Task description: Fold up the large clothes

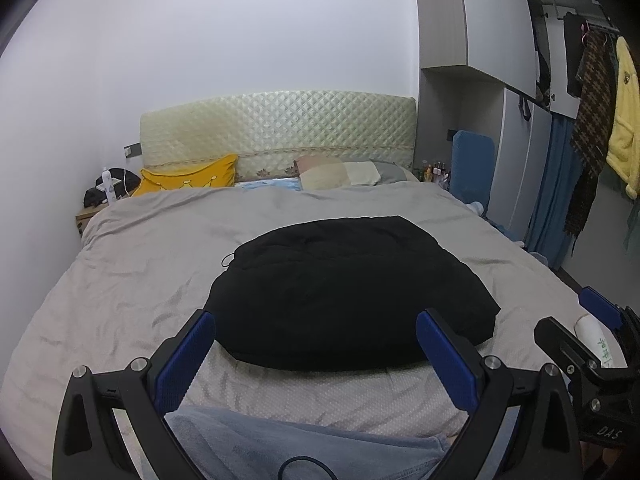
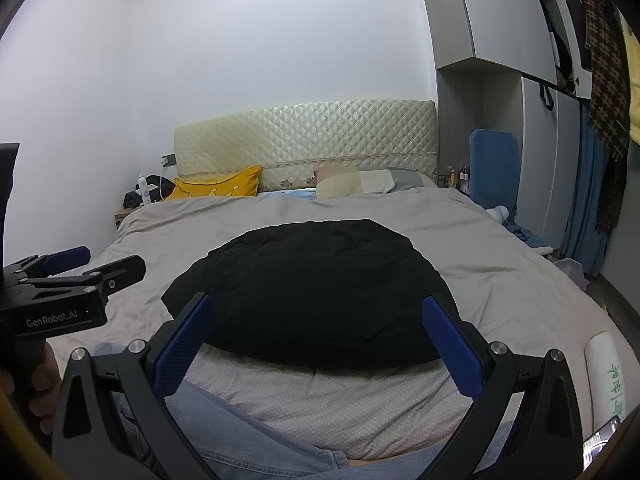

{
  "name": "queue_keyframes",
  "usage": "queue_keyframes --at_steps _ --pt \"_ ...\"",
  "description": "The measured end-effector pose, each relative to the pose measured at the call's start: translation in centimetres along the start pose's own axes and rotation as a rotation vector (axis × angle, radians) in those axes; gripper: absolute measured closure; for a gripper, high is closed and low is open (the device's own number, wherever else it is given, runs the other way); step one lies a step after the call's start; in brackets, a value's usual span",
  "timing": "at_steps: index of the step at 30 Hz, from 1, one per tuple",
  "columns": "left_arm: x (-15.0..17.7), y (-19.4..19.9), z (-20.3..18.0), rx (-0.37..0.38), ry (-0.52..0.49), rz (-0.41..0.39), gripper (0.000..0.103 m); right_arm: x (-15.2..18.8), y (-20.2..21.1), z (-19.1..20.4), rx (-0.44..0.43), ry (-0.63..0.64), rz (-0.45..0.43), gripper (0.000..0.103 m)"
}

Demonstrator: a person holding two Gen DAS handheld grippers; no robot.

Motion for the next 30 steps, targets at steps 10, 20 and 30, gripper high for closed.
queue_keyframes --at_steps 10,20,30 --pt "-0.04 0.25 0.13 -0.003 0.003 -0.005 0.001 -0.33 0.17 -0.32 0.005 -0.007 -0.001 0.0" --pt "0.06 0.54 0.1 0.008 0.002 -0.015 0.001 -0.53 0.46 0.02 -0.008 -0.01 -0.005 0.0" --pt "0.21 0.09 0.23 0.011 0.012 -0.007 0.001 -0.15 0.55 -0.09 0.001 -0.012 -0.001 0.0"
Point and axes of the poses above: each gripper's, at about its wrist camera, not at the fingertips, and y roughly against the way its jaws point, z to its left, x to its underside, the point moved 7 cm from there along -y, roughly the way its jaws point, and after that the axes turned 4 degrees about -y, right-handed, at the moved point
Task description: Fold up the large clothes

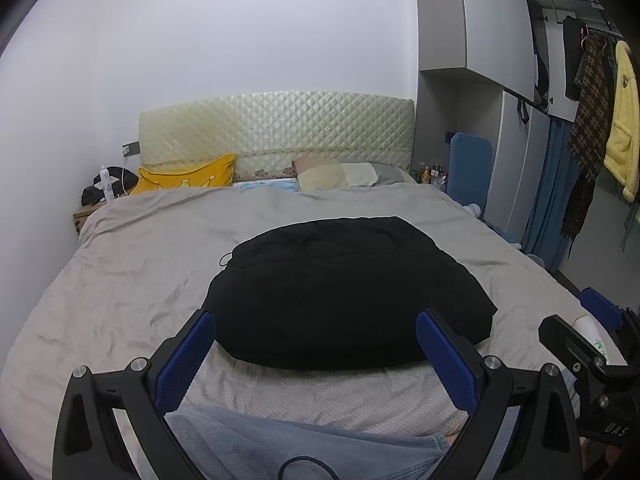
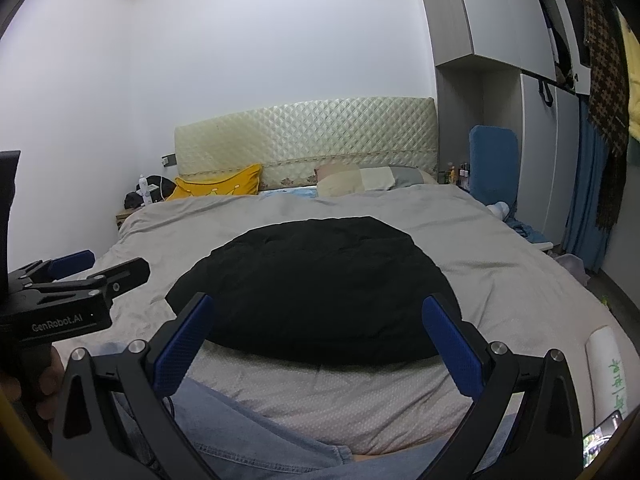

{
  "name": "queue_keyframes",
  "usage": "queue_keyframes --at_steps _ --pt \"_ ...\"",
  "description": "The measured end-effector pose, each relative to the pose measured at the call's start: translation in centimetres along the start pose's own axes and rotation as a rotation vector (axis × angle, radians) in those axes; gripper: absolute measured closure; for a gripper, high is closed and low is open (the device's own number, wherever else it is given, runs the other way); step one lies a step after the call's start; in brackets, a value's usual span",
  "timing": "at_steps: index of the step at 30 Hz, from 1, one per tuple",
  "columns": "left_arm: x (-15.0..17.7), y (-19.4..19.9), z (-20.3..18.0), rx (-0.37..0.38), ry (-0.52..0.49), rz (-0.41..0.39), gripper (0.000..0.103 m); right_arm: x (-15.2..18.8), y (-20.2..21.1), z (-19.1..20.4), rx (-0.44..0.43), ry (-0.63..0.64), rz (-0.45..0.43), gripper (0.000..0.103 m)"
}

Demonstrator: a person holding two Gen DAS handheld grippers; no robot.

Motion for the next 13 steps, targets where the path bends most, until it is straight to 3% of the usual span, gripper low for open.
queue_keyframes --at_steps 13 --pt "-0.05 0.18 -0.17 0.002 -0.008 -0.004 0.001 0.16 -0.16 -0.52 -0.005 -0.007 0.006 0.0"
Point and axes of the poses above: each gripper's, at about its wrist camera, not at the fingertips, and y roughly against the way its jaws point, z to its left, x to its underside, the point moved 7 cm from there along -y, roughly the way its jaws point, and after that the axes turned 4 degrees about -y, right-handed, at the moved point
